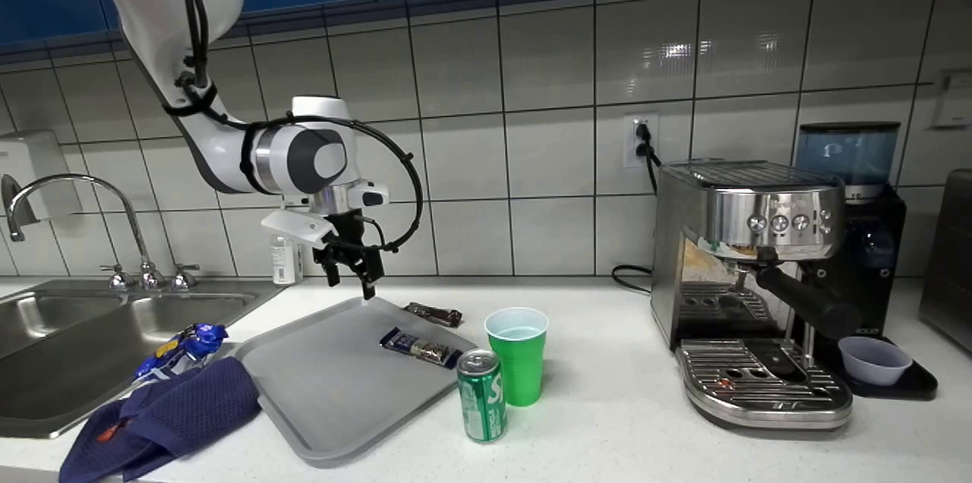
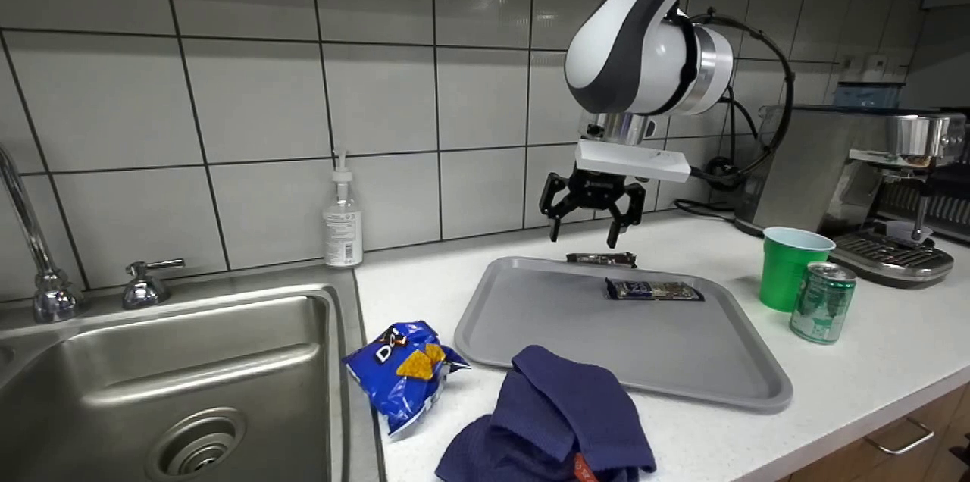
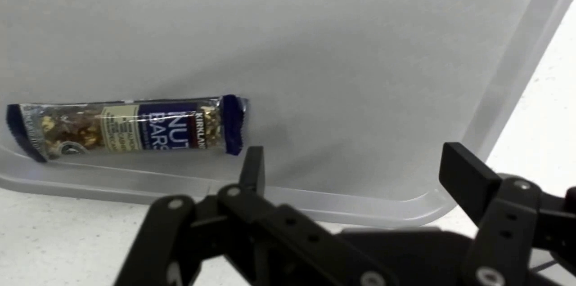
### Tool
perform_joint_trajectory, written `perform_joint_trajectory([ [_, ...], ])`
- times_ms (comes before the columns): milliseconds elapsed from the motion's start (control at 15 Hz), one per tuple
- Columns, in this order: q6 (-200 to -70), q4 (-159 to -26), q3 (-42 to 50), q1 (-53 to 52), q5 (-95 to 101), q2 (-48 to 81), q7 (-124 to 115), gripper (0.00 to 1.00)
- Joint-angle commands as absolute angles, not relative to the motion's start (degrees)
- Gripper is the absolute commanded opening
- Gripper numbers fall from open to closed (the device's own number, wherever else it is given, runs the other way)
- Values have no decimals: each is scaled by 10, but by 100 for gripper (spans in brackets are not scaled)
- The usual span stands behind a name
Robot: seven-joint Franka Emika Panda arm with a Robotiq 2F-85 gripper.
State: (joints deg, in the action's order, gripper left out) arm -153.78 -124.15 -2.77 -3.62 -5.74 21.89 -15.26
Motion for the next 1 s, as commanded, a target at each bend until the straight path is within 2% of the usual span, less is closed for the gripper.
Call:
perform_joint_trajectory([
  [0, -1544, -1284, -51, -40, -78, 169, -112, 100],
  [933, -1566, -1325, -92, -107, -63, 133, -114, 100],
])
